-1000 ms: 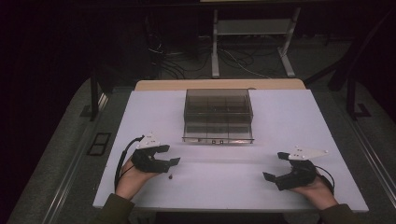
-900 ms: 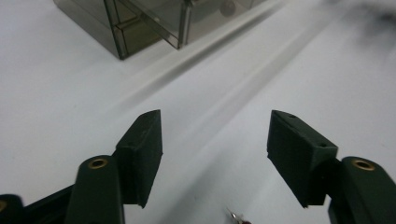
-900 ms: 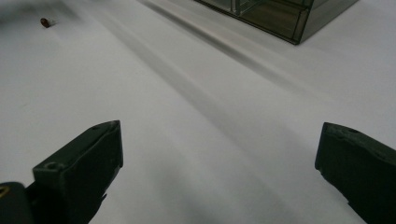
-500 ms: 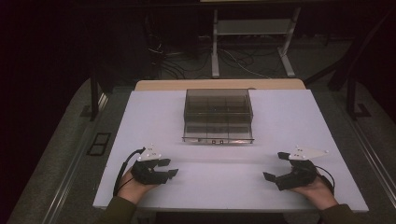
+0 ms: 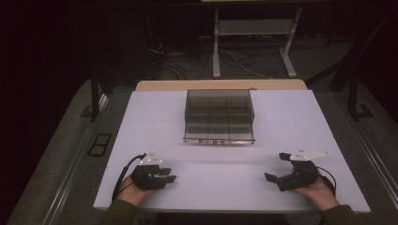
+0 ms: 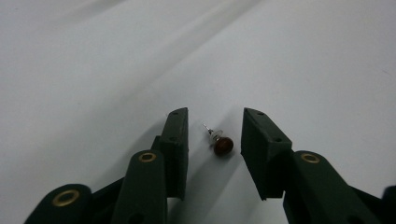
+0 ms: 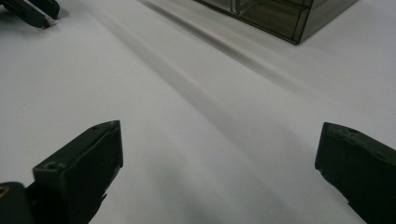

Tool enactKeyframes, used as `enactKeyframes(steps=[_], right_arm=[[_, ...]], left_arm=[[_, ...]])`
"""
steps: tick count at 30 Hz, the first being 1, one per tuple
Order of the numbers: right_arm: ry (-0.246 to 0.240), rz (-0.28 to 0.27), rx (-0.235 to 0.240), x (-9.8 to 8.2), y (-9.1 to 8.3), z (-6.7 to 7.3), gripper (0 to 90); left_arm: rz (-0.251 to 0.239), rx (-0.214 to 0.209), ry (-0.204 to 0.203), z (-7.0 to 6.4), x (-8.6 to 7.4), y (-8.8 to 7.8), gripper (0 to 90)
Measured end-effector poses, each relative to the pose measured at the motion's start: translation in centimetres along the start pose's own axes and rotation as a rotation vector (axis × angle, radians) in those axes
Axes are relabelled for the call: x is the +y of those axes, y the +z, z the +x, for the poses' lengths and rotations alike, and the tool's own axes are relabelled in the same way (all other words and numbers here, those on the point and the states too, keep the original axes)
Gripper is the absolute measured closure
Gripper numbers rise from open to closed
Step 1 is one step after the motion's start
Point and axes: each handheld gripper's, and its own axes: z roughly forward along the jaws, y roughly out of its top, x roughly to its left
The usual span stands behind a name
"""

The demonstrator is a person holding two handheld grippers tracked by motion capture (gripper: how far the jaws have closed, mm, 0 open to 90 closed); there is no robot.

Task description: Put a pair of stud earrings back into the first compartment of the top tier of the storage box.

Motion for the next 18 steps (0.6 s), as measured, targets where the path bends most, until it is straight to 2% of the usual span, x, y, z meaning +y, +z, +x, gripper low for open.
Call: enactKeyframes(steps=[11,18], right_arm=[[0.003,0.004,0.000,0.00,0.05,-0.02,0.5],[0.003,0.004,0.000,-0.01,0.04,-0.02,0.5]], left_arm=[[0.000,0.003,0.023,-0.03,0.10,0.22,75.9],[0.009,-0.002,0.035,0.13,0.14,0.17,77.6]])
